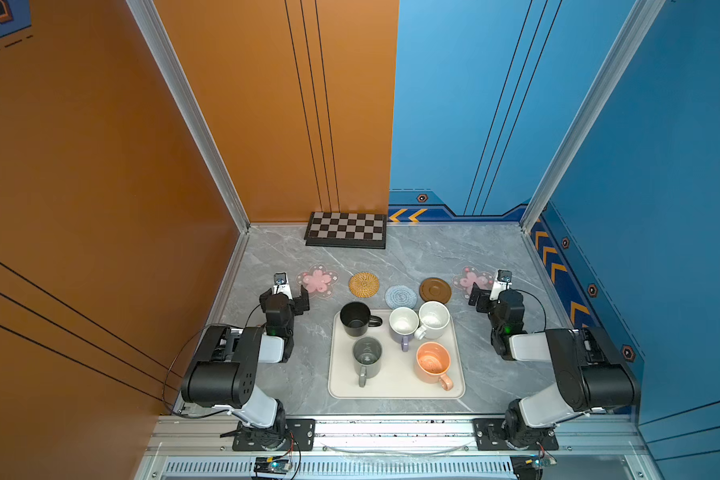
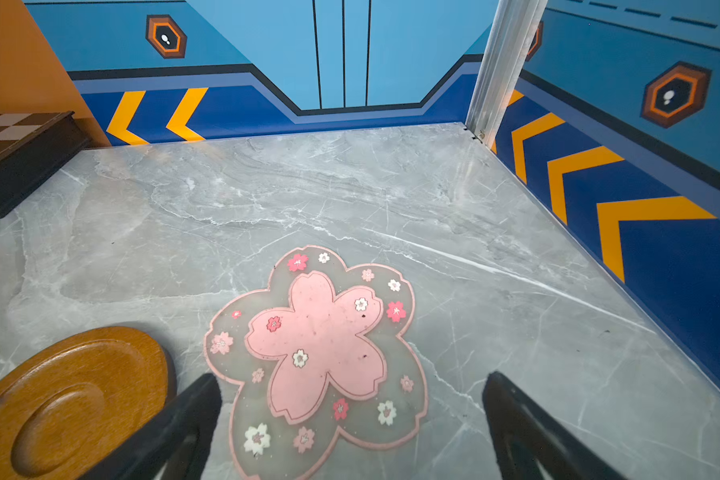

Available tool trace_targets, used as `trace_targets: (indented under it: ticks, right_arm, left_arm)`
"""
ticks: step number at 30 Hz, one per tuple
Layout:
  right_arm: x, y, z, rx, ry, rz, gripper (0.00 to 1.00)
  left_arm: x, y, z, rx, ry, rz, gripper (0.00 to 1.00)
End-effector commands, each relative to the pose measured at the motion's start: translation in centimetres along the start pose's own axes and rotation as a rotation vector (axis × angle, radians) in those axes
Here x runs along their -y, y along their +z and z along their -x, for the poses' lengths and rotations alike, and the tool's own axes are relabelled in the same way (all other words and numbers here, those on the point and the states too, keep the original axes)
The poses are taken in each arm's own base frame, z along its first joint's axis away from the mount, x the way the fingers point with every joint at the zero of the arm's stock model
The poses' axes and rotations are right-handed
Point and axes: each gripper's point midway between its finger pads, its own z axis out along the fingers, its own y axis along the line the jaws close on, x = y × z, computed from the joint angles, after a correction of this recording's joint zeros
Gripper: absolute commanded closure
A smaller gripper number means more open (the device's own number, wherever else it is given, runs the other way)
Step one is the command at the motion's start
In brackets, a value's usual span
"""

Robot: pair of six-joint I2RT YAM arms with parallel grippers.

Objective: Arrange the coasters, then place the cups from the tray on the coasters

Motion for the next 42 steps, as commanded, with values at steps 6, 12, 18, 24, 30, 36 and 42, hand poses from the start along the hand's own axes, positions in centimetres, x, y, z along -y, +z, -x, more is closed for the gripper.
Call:
trace_targets:
  ticks: [6,12,18,24,30,36,42]
  right_arm:
    - [0.39,0.25,-0.16,-0.013,-0.004,-0.019,0.00]
    - [0.36,0.26,-0.15,-0.013,-0.003,-0.017,0.00]
    - [0.36,0.26,-0.14,-0.013,-0.003,-0.017,0.00]
    - [0.39,0.25,-0.16,-0.013,-0.006,-0.019,0.00]
    - [0.38,0.30,-0.18,-0.016,-0.004,-0.017,0.00]
    - [0.39,0.29,-0.23,-0.018,-0.004,-0.017,0.00]
    - [-0.45,0.26,-0.27,-0.022,-0.022,0.027,0.00]
  left_arm:
    - [0.43,0.29,0.10,-0.002,0.019,-0.012,0.02]
    - [0.39,0.35,0.06,-0.006,0.017,-0.009,0.02]
    - [0.61,0.57,0.02,-0.023,0.025,-0.021,0.02]
    - [0.99,0.64,-0.11,-0.031,0.035,-0.041,0.02]
    - [1.06,0.67,-0.10,-0.032,0.034,-0.045,0.02]
    - [1.11,0.71,-0.04,-0.031,0.034,-0.046,0.02]
    - [1.05,0.67,-0.07,-0.031,0.033,-0.046,0.02]
